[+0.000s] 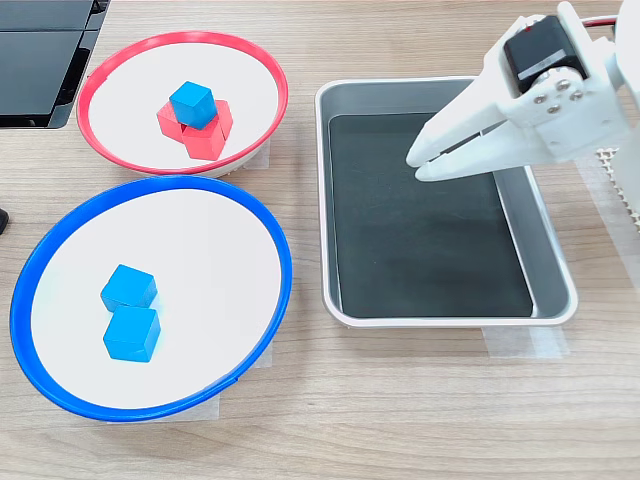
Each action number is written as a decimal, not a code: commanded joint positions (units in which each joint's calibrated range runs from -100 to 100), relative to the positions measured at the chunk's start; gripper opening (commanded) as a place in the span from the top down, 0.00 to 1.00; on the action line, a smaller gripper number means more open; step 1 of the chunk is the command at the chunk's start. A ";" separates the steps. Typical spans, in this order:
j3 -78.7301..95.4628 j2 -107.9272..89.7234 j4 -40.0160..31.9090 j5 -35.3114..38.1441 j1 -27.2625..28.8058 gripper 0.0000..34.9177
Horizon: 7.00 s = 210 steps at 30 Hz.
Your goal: Relocate any blue block in the red dish to the blue dish, correcting any misplacements.
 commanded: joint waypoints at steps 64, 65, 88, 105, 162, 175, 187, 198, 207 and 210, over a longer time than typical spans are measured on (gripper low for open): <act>-88.30 105.25 -9.93 -5.37 12.24 0.56; -89.21 105.84 -9.85 -5.52 12.33 0.56; -94.95 112.50 -6.30 -8.64 12.52 0.52; -100.68 118.38 -4.81 -10.35 11.02 0.52; -94.22 107.21 -9.85 -6.50 4.71 0.99; -92.22 105.76 -10.59 -1.37 -10.54 0.99; -86.30 109.68 -12.49 0.34 -14.40 0.99; -89.12 114.37 -13.15 0.49 -13.55 0.99; -91.67 116.67 -13.98 1.03 -13.08 0.94; -92.58 117.10 -14.47 0.93 -12.98 0.84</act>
